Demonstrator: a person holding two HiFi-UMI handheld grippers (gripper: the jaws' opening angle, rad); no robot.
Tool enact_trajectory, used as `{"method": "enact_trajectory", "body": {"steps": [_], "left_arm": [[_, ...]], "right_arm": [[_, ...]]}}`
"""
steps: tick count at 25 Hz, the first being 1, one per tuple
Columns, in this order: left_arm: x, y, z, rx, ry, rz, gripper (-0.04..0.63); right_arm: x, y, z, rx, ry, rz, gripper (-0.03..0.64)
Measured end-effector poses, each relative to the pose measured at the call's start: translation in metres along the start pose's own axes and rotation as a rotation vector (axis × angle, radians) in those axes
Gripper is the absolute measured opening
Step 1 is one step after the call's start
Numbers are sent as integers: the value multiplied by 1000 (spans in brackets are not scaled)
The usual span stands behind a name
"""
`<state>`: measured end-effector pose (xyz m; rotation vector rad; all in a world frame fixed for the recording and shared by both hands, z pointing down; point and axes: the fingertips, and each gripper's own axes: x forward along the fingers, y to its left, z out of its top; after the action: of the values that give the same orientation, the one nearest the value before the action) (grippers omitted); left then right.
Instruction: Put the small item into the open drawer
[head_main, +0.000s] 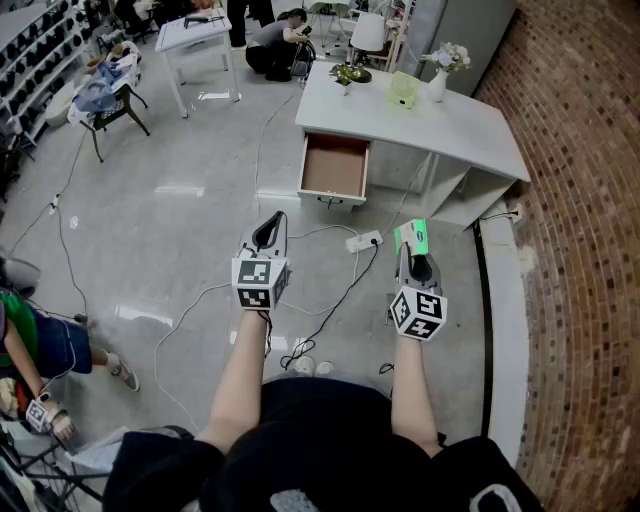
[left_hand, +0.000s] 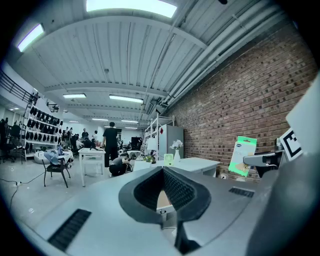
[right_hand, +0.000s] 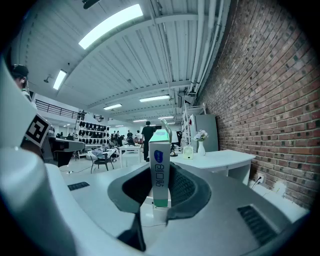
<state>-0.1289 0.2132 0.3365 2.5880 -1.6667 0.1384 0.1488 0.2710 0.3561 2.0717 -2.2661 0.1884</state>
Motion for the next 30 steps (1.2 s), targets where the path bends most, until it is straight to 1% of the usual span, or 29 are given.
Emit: {"method": "enact_trajectory", "body": {"steps": [13,20,25,30], "left_arm": [[13,9,0,-6,3,2,21],[22,16,-4,-1,3,-21,21],[35,20,-4,16,-1,-45,21],[48,22,-6,10,2,-59,21]], "right_arm": [[14,0,5,10,-10,3,78],[17,0,9,49,-51,-34,82],[21,4,9,43,-66,-50,84],[27,1,11,40,-72,-65,84]]}}
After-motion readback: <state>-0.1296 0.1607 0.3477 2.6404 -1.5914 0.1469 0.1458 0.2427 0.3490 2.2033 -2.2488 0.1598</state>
